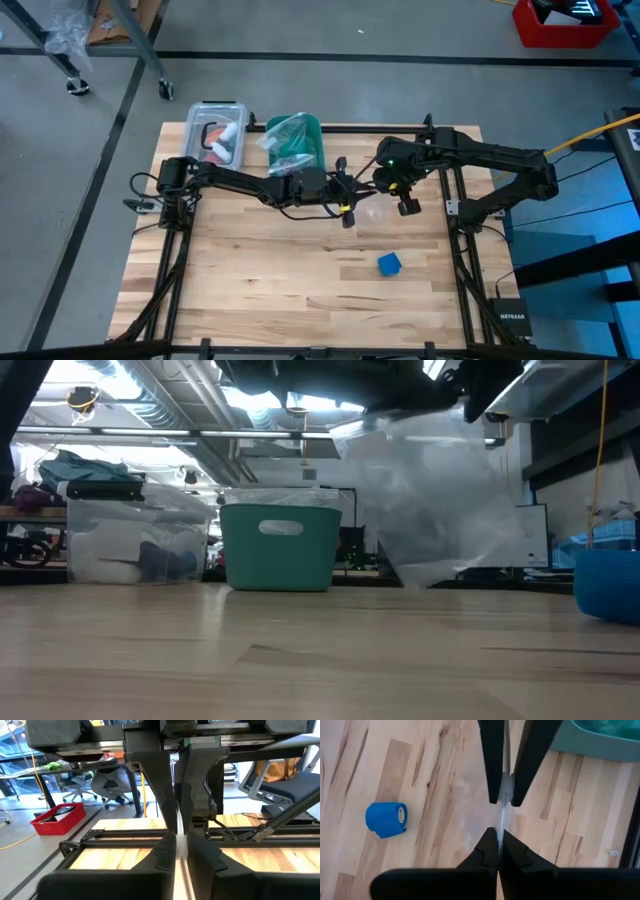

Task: Roll bandage
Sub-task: Open the transparent zip bag

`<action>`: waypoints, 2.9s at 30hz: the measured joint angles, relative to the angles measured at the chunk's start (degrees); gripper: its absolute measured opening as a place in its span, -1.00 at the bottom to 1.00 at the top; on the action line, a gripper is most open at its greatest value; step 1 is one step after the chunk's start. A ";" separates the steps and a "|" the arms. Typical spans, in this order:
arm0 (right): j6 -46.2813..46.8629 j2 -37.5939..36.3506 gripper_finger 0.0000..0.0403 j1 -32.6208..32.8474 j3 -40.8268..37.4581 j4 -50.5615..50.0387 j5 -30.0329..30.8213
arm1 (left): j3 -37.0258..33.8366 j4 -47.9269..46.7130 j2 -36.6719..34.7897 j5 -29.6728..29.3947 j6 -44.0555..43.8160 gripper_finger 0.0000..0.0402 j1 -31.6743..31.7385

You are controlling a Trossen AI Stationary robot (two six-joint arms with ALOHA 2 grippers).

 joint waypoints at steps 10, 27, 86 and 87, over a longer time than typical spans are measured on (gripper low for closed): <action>-0.04 -0.84 -1.00 0.00 -0.05 -1.81 0.66 | 0.11 -1.72 -0.02 -0.04 -0.36 -0.87 -1.16; 0.24 -5.17 -1.00 -0.07 -0.02 -8.01 4.91 | 0.02 -4.46 -0.35 -0.06 -2.14 -0.89 -1.69; 12.00 -15.96 -1.00 -0.09 0.02 -14.49 11.15 | -0.13 -2.01 -0.39 0.20 -10.93 -0.35 -3.51; 12.03 -15.93 -1.00 -0.07 0.02 -13.81 10.50 | -0.13 -1.59 -0.39 0.18 -10.82 -0.29 -3.38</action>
